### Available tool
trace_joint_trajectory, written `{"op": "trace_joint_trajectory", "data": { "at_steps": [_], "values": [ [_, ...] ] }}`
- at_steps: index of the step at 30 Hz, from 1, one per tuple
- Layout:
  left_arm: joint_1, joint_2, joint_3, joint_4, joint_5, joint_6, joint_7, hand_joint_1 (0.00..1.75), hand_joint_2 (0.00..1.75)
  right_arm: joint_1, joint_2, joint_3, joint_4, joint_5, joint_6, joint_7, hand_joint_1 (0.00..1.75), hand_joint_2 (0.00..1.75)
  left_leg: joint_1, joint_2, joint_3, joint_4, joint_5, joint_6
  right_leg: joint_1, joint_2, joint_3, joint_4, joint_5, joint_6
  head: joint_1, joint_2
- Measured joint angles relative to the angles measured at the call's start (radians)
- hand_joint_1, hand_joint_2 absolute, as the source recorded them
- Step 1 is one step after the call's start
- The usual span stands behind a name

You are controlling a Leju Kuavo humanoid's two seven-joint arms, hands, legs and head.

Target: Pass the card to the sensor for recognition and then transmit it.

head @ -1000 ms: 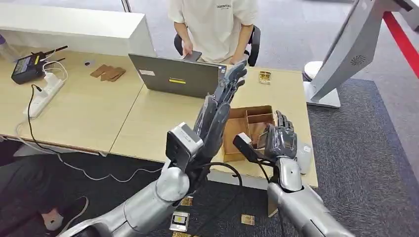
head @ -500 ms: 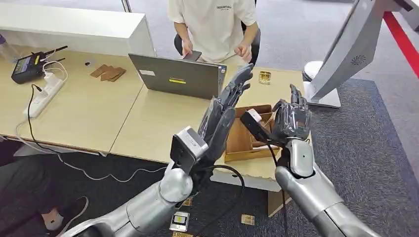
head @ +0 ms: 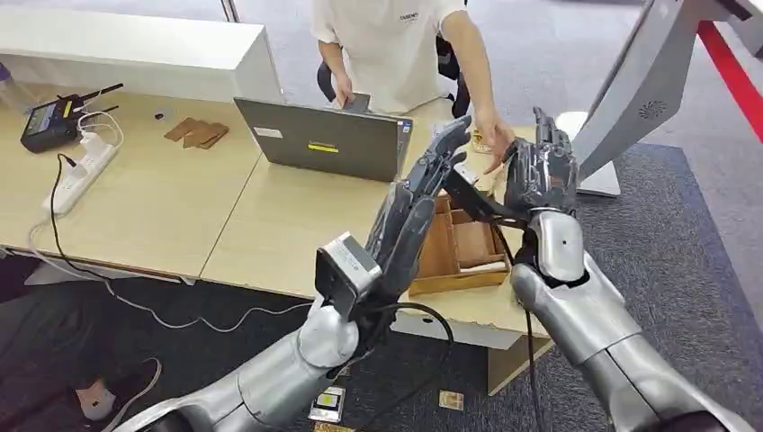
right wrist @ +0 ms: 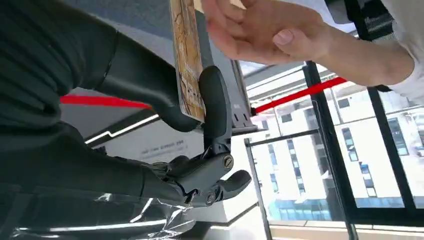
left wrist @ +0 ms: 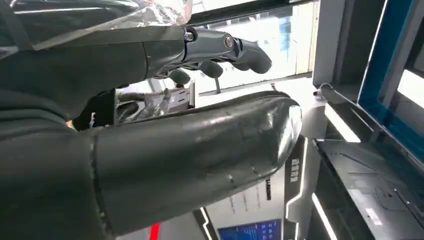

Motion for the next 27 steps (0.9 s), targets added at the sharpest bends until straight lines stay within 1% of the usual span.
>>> {"op": "trace_joint_trajectory", "data": {
  "at_steps": [7,14,15,16,17,18,27],
  "values": [
    [-0.008,-0.016,-0.005,0.018,0.025,-0.023,-0.027,0.00,0.00,-0.097,0.038,0.016,0.064,0.048,0.061,0.030,1.75,1.75,0.000,0.000,0.000,0.000,0.000,0.000,0.000,0.000,0.000,0.000,0.000,0.000,0.000,0.000],
    [-0.017,-0.030,-0.012,0.031,0.041,-0.023,-0.031,0.00,0.00,-0.130,0.058,0.032,0.136,0.053,0.088,0.061,1.75,1.75,0.000,0.000,-0.001,0.000,0.000,0.000,0.000,-0.001,0.000,0.000,0.000,0.000,0.000,0.000],
    [-0.019,-0.030,-0.013,0.032,0.042,-0.022,-0.030,0.00,0.00,-0.132,0.060,0.034,0.146,0.053,0.088,0.064,1.59,1.75,0.000,0.000,-0.001,0.000,0.000,0.000,0.000,-0.001,0.000,0.000,0.000,0.000,0.000,0.000],
    [-0.019,-0.030,-0.014,0.033,0.044,-0.018,-0.030,0.00,0.00,-0.135,0.063,0.036,0.159,0.053,0.088,0.065,0.30,1.75,0.000,0.000,-0.001,0.000,0.000,0.000,0.000,-0.001,0.000,0.000,0.000,0.000,0.000,0.000],
    [-0.020,-0.031,-0.014,0.034,0.044,-0.017,-0.030,0.00,0.00,-0.137,0.064,0.038,0.169,0.053,0.088,0.066,0.10,1.75,0.000,0.000,-0.001,0.000,0.000,0.000,0.000,-0.001,-0.001,0.000,0.000,0.000,0.000,0.000],
    [-0.020,-0.031,-0.015,0.035,0.044,-0.015,-0.030,0.00,0.00,-0.138,0.064,0.040,0.175,0.052,0.088,0.068,0.00,1.75,0.000,0.000,-0.002,0.000,0.000,0.000,0.000,-0.001,-0.001,0.000,0.000,0.000,0.000,0.000],
    [-0.020,-0.030,-0.018,0.035,0.043,-0.014,-0.023,0.00,0.00,-0.148,0.071,0.051,0.228,0.053,0.074,0.084,0.00,1.75,0.000,0.000,-0.002,0.000,0.000,0.000,0.000,0.000,-0.002,0.000,0.000,0.000,0.000,0.000]
  ]
}}
